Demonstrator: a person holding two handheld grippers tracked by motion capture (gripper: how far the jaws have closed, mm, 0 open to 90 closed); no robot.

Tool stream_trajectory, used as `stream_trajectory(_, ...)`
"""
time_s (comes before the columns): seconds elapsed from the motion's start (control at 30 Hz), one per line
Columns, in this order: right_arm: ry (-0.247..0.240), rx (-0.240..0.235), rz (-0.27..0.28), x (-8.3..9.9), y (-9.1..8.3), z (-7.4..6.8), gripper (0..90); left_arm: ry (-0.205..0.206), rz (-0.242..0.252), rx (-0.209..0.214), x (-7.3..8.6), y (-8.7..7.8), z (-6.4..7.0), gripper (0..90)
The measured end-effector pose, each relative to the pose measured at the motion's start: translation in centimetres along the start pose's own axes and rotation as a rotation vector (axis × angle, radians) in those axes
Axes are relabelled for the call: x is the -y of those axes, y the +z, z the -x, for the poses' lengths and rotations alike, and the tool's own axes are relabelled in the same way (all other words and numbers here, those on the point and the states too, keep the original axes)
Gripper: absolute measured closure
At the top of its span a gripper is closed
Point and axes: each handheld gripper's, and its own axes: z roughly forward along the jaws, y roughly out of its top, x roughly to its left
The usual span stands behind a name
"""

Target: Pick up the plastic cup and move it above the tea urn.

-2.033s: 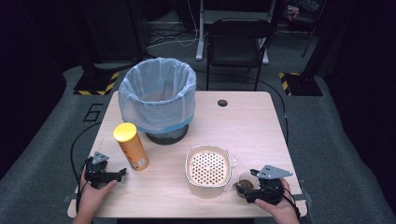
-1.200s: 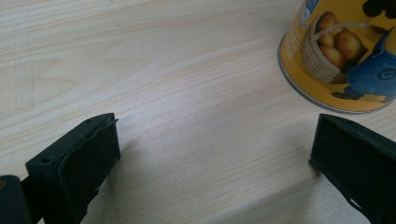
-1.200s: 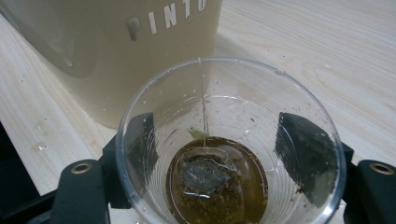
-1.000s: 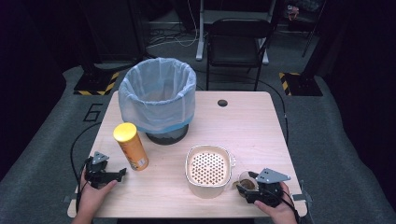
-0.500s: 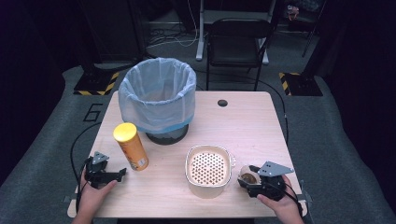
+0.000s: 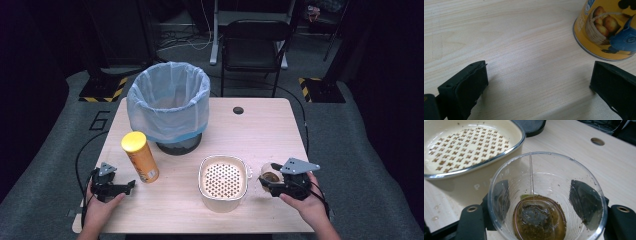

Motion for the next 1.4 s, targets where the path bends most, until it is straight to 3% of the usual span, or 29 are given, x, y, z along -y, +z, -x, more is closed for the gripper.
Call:
stream_trajectory(0.27, -0.085, 0.036, -0.007, -2.9, -0.1, 1.2, 32.9, -0.001, -0.001, 0.000, 0.0, 0.0, 0.0, 1.0)
stream_trajectory(0.67, -0.090, 0.013, 0.023, -6.4, 1.3, 2.8, 33.3, -0.002, -0.001, 0.000, 0.0, 0.0, 0.0, 1.1)
stream_trajectory(0.8, -0.116, 0.009, 0.028, -7.3, 2.2, 3.2, 33.5, -0.002, -0.001, 0.001, 0.0, 0.0, 0.0, 1.1)
stream_trajectory(1.2, -0.195, -0.022, 0.056, -9.3, 4.0, 2.7, 33.5, -0.015, -0.001, 0.009, 0.0, 0.0, 0.1, 1.1)
stream_trajectory(1.4, -0.296, -0.030, 0.075, -10.7, 4.4, 1.6, 33.5, -0.004, -0.003, 0.005, 0.0, 0.0, 0.0, 1.1)
